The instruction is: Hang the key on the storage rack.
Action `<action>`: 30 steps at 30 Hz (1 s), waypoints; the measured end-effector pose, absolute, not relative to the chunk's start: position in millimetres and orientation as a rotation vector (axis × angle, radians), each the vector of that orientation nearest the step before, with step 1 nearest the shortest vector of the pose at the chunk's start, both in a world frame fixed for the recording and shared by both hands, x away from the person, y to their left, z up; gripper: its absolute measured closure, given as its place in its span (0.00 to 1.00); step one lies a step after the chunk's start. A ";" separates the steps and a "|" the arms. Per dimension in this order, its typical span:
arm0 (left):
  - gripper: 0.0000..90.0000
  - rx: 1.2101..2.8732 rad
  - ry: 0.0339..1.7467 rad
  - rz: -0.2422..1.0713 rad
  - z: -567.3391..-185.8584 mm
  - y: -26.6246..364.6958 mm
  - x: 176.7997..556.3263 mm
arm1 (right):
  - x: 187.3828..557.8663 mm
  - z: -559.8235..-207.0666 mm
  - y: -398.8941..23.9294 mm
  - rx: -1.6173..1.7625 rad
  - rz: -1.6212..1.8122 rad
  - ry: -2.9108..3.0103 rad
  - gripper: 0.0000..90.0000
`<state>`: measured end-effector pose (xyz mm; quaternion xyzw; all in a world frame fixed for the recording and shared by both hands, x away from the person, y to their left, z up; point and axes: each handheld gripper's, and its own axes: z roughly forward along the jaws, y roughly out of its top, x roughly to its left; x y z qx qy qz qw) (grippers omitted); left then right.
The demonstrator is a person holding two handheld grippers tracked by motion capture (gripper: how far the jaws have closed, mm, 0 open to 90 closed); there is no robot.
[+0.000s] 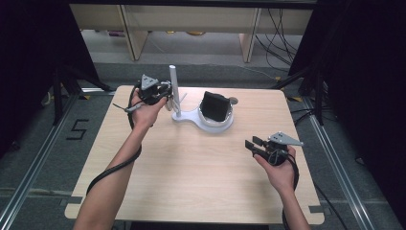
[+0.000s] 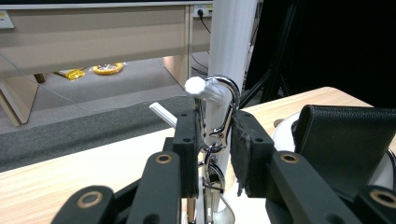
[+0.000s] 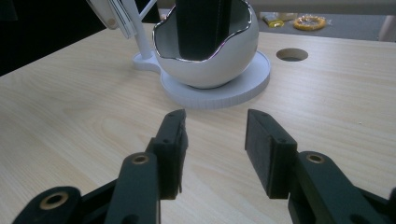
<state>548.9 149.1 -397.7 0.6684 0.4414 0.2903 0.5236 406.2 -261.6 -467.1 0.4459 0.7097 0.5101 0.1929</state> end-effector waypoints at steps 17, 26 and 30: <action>0.75 1.599 1.033 0.700 -395.3 145.6 546.1 | 405.3 -467.3 -260.8 1.266 1.433 1.992 0.66; 0.67 1.604 1.015 0.712 -394.3 146.5 536.8 | 406.7 -467.5 -263.2 1.225 1.404 1.998 0.65; 0.61 1.616 1.008 0.714 -395.0 149.1 530.2 | 406.6 -467.9 -262.9 1.231 1.421 1.993 0.65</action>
